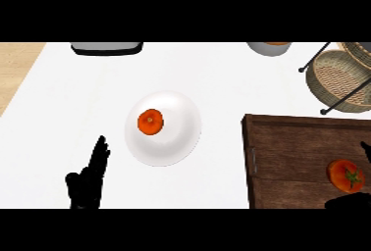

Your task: Pick the tomato from the tray and place it in the tiered basket

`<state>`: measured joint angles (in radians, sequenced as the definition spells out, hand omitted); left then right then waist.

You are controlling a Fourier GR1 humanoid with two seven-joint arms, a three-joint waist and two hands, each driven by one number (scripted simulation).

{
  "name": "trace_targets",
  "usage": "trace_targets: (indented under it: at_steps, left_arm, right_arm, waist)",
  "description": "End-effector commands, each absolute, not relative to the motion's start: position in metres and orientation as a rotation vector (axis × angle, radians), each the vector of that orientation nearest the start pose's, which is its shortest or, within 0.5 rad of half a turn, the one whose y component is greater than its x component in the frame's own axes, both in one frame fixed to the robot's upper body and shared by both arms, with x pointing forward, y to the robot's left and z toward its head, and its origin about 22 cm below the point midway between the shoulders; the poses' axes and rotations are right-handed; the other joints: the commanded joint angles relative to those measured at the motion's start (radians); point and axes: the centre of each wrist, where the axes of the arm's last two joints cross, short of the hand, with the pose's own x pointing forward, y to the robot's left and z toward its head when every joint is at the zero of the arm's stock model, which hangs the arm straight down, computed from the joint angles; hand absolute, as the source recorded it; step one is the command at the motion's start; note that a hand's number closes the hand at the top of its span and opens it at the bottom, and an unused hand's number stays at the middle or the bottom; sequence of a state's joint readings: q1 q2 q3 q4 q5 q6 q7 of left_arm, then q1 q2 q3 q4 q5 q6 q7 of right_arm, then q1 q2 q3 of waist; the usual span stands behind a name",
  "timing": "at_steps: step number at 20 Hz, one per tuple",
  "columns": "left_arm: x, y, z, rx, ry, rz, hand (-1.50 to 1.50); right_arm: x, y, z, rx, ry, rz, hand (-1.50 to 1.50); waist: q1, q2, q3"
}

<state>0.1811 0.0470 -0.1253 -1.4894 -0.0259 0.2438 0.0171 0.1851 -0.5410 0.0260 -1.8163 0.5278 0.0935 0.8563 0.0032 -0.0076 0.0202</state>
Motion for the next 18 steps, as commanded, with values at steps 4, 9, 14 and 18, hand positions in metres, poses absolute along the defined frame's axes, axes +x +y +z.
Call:
trace_targets:
  at_steps: [4,9,14,18]
  left_arm:
    - [0.216,0.235,-0.057,0.257,-1.286,-0.015,0.00]
    - [0.220,0.257,-0.058,0.264,-1.295,0.010,0.00]
    - [0.204,0.220,-0.052,0.228,-1.294,-0.024,0.00]
    - [0.204,0.233,-0.066,0.267,-1.295,-0.029,0.00]
  right_arm:
    - [0.195,-0.349,0.065,-0.936,-0.647,0.490,-1.50]
    - [0.197,-0.333,0.057,-0.920,-0.654,0.508,-1.50]
    - [0.195,-0.347,0.028,-0.938,-0.678,0.542,1.50]
    - [0.217,-0.325,0.013,-0.963,-0.735,0.593,1.50]
  waist:
    - [-0.012,0.008,-0.020]
    - [-0.011,0.008,-0.021]
    - [-0.005,0.007,-0.020]
    - [-0.001,0.008,-0.020]
